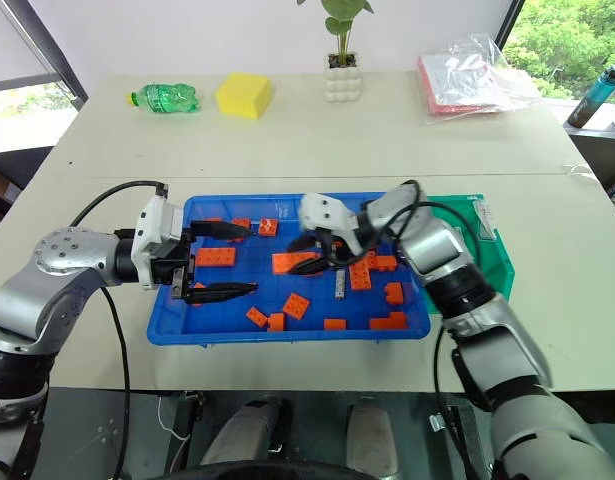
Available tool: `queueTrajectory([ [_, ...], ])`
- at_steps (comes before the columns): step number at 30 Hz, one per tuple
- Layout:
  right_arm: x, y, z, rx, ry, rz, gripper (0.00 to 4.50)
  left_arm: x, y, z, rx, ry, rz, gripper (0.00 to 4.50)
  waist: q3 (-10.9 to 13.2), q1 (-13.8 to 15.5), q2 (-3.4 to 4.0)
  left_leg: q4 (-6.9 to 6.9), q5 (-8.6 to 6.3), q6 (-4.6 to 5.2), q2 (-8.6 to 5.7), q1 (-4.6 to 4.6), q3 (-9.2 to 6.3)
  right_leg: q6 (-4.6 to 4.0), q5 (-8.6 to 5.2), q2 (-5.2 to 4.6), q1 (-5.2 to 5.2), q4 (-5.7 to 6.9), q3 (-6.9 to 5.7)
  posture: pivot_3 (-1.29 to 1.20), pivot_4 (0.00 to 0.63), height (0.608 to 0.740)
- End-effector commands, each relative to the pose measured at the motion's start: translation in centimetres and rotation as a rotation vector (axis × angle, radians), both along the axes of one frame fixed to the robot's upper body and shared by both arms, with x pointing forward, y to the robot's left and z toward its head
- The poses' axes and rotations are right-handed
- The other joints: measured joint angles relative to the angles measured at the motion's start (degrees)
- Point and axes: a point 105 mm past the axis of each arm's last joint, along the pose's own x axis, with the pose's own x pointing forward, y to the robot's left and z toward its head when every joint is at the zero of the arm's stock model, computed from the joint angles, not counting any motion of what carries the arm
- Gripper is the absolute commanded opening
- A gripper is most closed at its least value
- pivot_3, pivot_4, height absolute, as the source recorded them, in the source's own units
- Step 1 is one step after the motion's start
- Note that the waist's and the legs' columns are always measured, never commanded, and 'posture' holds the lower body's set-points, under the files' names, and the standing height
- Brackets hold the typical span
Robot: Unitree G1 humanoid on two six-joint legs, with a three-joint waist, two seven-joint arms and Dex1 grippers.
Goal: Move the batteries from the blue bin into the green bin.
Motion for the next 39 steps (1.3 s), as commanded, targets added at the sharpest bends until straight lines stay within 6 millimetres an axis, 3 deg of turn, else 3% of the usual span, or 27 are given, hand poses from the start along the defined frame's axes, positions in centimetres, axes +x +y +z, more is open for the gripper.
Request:
queueTrajectory([
  [1, 0.6, -0.2, 1.6, 0.002, -0.110, -0.044, 4.04, -0.3, -0.1, 0.4, 0.002, -0.038, -0.013, 4.50, 0.00, 0.08, 0.00, 0.02, 0.00, 0.00, -0.07, 0.00, -0.08, 0.00, 0.00, -0.03, -0.01, 0.05, 0.01, 0.00, 0.150, 0.726],
  [6, -0.7, -4.2, 1.7, -0.072, -0.073, -0.049, 4.04, -0.4, 0.1, 0.3, 0.004, -0.035, -0.009, 4.50, 0.00, 0.08, -0.01, 0.01, 0.00, 0.00, -0.12, -0.01, -0.12, 0.00, 0.00, -0.05, 0.01, 0.05, 0.04, 0.00, 0.150, 0.726],
  [10, -2.1, -7.2, 0.4, -0.169, -0.033, -0.056, 4.04, -0.3, 0.1, 0.3, 0.003, -0.033, -0.005, 4.50, 0.00, -0.17, -0.01, -0.02, 0.00, 0.00, -0.07, -0.01, -0.08, 0.00, 0.00, -0.03, 0.01, 0.03, 0.03, 0.00, 0.150, 0.726],
  [13, -3.3, -8.3, -0.8, -0.214, 0.009, -0.050, 4.04, -0.4, 0.0, 0.0, 0.006, -0.025, -0.011, 4.50, 0.00, -0.13, -0.01, -0.04, 0.00, 0.00, -0.03, -0.01, 0.02, 0.00, 0.00, -0.02, -0.01, 0.03, 0.04, 0.00, 0.150, 0.726],
  [22, -2.0, -8.6, -1.7, -0.214, -0.001, -0.145, 4.04, -0.3, 0.0, 0.2, 0.003, -0.029, -0.014, 4.50, 0.00, 0.03, -0.01, -0.02, 0.00, 0.01, -0.03, -0.01, 0.08, 0.00, 0.00, -0.05, 0.02, -0.04, 0.04, 0.00, 0.150, 0.726],
  [31, -2.1, -10.1, -3.8, -0.284, 0.002, -0.156, 4.04, -0.2, -0.1, 0.5, -0.002, -0.035, -0.016, 4.50, -0.01, 0.00, -0.01, 0.00, 0.00, 0.00, -0.04, 0.00, 0.05, 0.00, 0.00, -0.05, 0.04, -0.04, 0.03, 0.00, 0.150, 0.726],
  [35, -2.6, -9.4, -3.6, -0.254, 0.021, -0.143, 4.04, 0.1, -0.1, 0.7, -0.002, -0.041, -0.013, 4.50, -0.01, 0.03, -0.02, 0.00, 0.00, 0.01, -0.04, 0.00, 0.04, 0.00, 0.00, -0.04, 0.07, -0.04, 0.03, 0.00, 0.150, 0.726],
  [39, -2.2, -8.9, -3.0, -0.224, 0.001, -0.161, 2.31, 0.2, -0.1, 0.8, -0.004, -0.046, -0.012, 4.50, -0.01, 0.01, -0.02, 0.00, 0.00, 0.00, -0.03, 0.00, 0.04, 0.00, 0.00, -0.03, 0.07, -0.05, 0.03, 0.00, 0.150, 0.726],
])
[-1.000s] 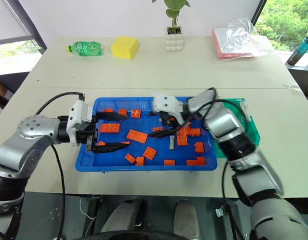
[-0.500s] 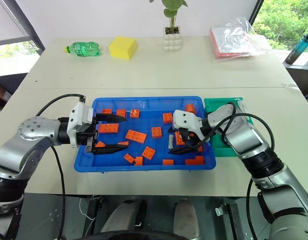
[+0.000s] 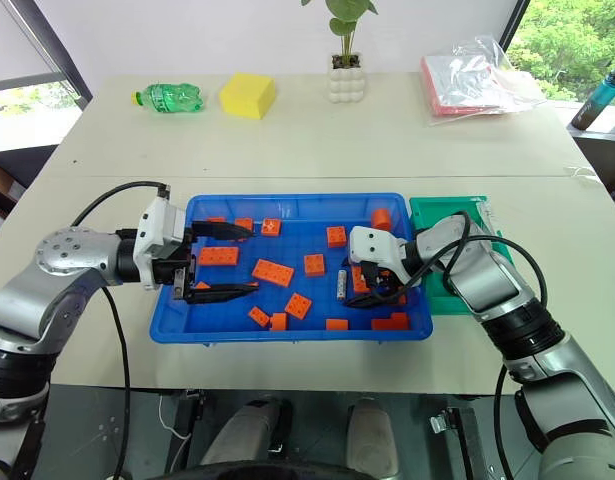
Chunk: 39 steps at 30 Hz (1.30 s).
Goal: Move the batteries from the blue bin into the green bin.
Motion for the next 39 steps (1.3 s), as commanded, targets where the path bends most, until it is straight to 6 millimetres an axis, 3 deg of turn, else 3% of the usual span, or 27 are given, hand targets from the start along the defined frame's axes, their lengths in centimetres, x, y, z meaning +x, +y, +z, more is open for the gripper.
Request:
queueTrajectory([
  [1, 0.1, 0.6, 1.0, 0.040, -0.035, -0.006, 2.26, 0.0, -0.2, 0.8, -0.009, -0.036, -0.015, 4.50, 0.00, 0.00, 0.00, 0.00, 0.00, 0.00, 0.00, 0.00, 0.00, 0.00, 0.00, 0.00, 0.00, 0.00, 0.00, 0.00, 0.150, 0.726],
  [4, 0.5, 0.6, 2.7, 0.091, -0.054, -0.044, 2.26, 0.1, -0.3, 0.7, -0.010, -0.036, -0.016, 4.50, 0.00, 0.01, 0.00, 0.00, 0.00, 0.00, 0.00, 0.00, 0.00, 0.00, 0.00, 0.00, 0.00, 0.00, 0.00, 0.00, 0.150, 0.726],
  [8, 1.1, -0.9, 6.8, 0.197, -0.125, -0.153, 2.26, 0.0, -0.1, 0.5, -0.010, -0.031, -0.010, 4.50, 0.00, 0.08, 0.00, 0.00, 0.00, 0.00, -0.01, 0.00, 0.00, 0.00, 0.00, -0.02, 0.00, 0.00, 0.00, 0.00, 0.150, 0.726],
  [11, 1.5, -3.8, 10.3, 0.248, -0.192, -0.286, 2.26, -0.1, 0.2, 0.3, -0.008, -0.025, -0.001, 4.50, 0.00, 0.22, 0.00, -0.01, 0.00, 0.00, -0.01, -0.01, 0.00, 0.00, 0.00, -0.02, 0.00, 0.00, 0.00, 0.00, 0.150, 0.726],
  [14, 1.2, -7.6, 12.4, 0.241, -0.244, -0.424, 2.26, -0.3, 0.6, 0.0, -0.007, -0.016, 0.011, 4.50, 0.00, 0.51, 0.00, -0.01, 0.00, 0.01, -0.02, 0.00, 0.00, 0.00, 0.00, -0.03, 0.02, -0.01, 0.00, 0.00, 0.150, 0.726],
  [18, 0.2, -11.9, 12.4, 0.166, -0.269, -0.568, 2.26, -0.5, 1.4, -0.3, 0.000, -0.005, 0.024, 4.50, 0.00, 1.09, 0.00, -0.04, -0.01, 0.01, -0.01, 0.00, 0.02, 0.00, 0.00, -0.03, 0.03, -0.07, 0.00, 0.00, 0.150, 0.726],
  [23, -1.6, -14.9, 10.9, 0.127, -0.230, -0.681, 2.26, 0.4, 2.5, 0.7, -0.011, -0.027, 0.072, 4.50, 0.00, 1.46, 0.01, -0.04, -0.01, 0.02, 0.07, 0.00, 0.22, 0.00, 0.00, -0.04, 0.01, -0.08, 0.02, 0.00, 0.150, 0.726],
  [24, -1.7, -15.1, 10.7, 0.123, -0.233, -0.694, 3.28, 0.6, 2.7, 0.9, -0.015, -0.030, 0.080, 4.50, 0.00, 1.52, 0.01, -0.03, -0.01, 0.03, 0.07, 0.00, 0.21, 0.00, 0.00, -0.04, 0.02, -0.08, 0.02, 0.00, 0.150, 0.726],
  [27, -1.3, -16.4, 10.1, 0.068, -0.299, -0.741, 4.46, 0.9, 3.2, 1.4, -0.015, -0.038, 0.096, 4.50, 0.00, 1.44, 0.01, -0.01, -0.01, 0.03, 0.06, 0.00, 0.23, 0.00, 0.00, -0.04, 0.05, -0.08, 0.02, 0.00, 0.150, 0.726],
  [32, -2.5, -17.0, 11.2, 0.142, -0.299, -0.721, 4.46, 1.1, 5.1, 2.8, -0.027, -0.052, 0.171, 4.50, 0.00, 1.46, 0.01, -0.03, -0.01, 0.03, 0.09, 0.02, 0.24, 0.00, 0.00, -0.03, 0.02, -0.09, 0.02, 0.00, 0.150, 0.726],
  [36, -5.7, -17.0, 11.6, 0.214, -0.209, -0.604, 4.46, 0.9, 7.3, 3.4, -0.018, -0.047, 0.234, 4.50, 0.00, 1.72, 0.01, -0.03, -0.02, 0.04, 0.08, 0.05, 0.19, 0.00, 0.00, -0.02, 0.12, -0.11, 0.01, 0.00, 0.150, 0.726],
  [39, -7.1, -19.1, 10.7, 0.173, -0.183, -0.605, 4.46, 0.9, 9.6, 3.1, 0.032, -0.040, 0.285, 4.50, 0.00, 1.69, 0.01, -0.03, -0.03, 0.06, 0.08, 0.10, 0.18, 0.00, 0.00, -0.01, 0.22, -0.15, 0.00, 0.00, 0.150, 0.726],
])
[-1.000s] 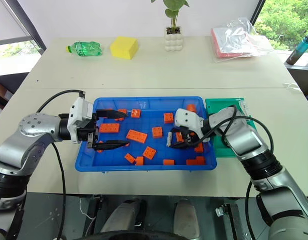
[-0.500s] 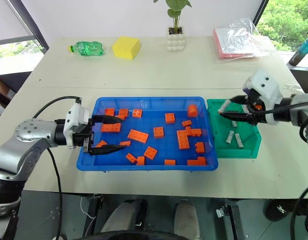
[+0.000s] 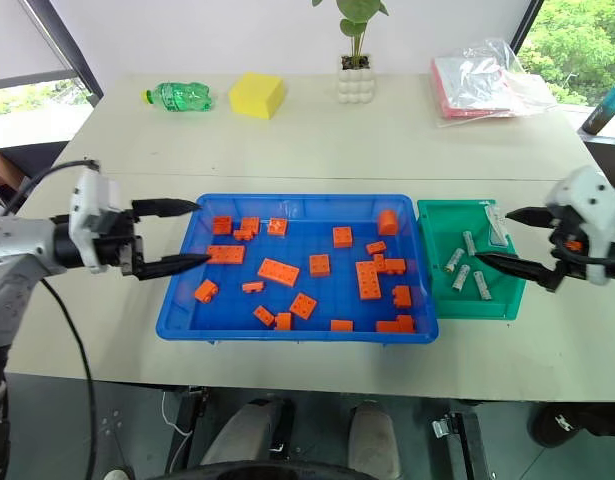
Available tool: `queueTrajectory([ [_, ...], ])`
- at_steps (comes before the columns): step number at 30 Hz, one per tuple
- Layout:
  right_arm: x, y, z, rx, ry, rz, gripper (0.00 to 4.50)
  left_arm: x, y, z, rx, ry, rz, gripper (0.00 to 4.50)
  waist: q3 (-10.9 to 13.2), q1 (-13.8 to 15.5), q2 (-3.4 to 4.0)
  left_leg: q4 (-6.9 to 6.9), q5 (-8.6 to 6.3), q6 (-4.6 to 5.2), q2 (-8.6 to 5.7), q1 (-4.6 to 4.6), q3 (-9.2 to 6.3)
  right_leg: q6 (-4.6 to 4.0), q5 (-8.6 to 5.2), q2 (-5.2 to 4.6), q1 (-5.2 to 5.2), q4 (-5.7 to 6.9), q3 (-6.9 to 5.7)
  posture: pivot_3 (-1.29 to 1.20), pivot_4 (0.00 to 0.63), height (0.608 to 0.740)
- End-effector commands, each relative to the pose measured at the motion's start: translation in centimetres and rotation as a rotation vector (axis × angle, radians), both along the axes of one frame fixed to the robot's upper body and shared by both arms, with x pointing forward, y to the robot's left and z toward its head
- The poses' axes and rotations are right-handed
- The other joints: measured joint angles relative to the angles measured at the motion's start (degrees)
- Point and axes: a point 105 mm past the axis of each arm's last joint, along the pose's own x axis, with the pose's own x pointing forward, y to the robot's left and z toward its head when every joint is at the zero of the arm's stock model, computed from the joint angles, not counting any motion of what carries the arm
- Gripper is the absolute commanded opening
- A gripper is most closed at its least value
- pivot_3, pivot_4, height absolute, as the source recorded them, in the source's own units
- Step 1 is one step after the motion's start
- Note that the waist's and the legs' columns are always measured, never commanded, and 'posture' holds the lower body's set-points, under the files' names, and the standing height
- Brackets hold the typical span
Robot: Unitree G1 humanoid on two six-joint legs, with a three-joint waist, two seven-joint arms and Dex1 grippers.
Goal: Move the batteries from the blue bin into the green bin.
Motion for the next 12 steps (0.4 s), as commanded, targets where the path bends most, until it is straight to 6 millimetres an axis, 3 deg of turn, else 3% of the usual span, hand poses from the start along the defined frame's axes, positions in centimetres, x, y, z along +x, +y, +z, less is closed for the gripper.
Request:
queueTrajectory([
  [1, -1.2, -2.1, 1.0, -0.046, -0.037, 0.012, 4.46, 0.0, 2.7, 0.5, 0.044, -0.016, 0.057, 4.50, 0.00, -0.09, 0.00, 0.00, 0.00, 0.01, 0.00, 0.02, 0.00, 0.00, 0.00, 0.01, 0.01, -0.04, 0.00, 0.00, 0.150, 0.726],
  [7, -0.6, -3.5, 0.7, -0.027, -0.048, -0.008, 4.46, 0.9, 5.4, 1.3, 0.061, -0.023, 0.136, 4.50, 0.00, -0.40, 0.01, 0.00, 0.00, 0.00, 0.06, 0.07, 0.07, 0.00, 0.00, 0.01, -0.01, -0.07, 0.00, 0.00, 0.150, 0.726],
  [12, -0.2, -3.4, 0.6, 0.005, -0.080, -0.018, 4.46, 0.8, 6.0, 1.7, 0.068, -0.039, 0.148, 4.50, 0.00, -0.42, 0.01, 0.00, 0.00, 0.00, 0.06, 0.06, 0.07, 0.01, 0.00, 0.01, -0.02, -0.06, 0.00, 0.00, 0.150, 0.726],
])
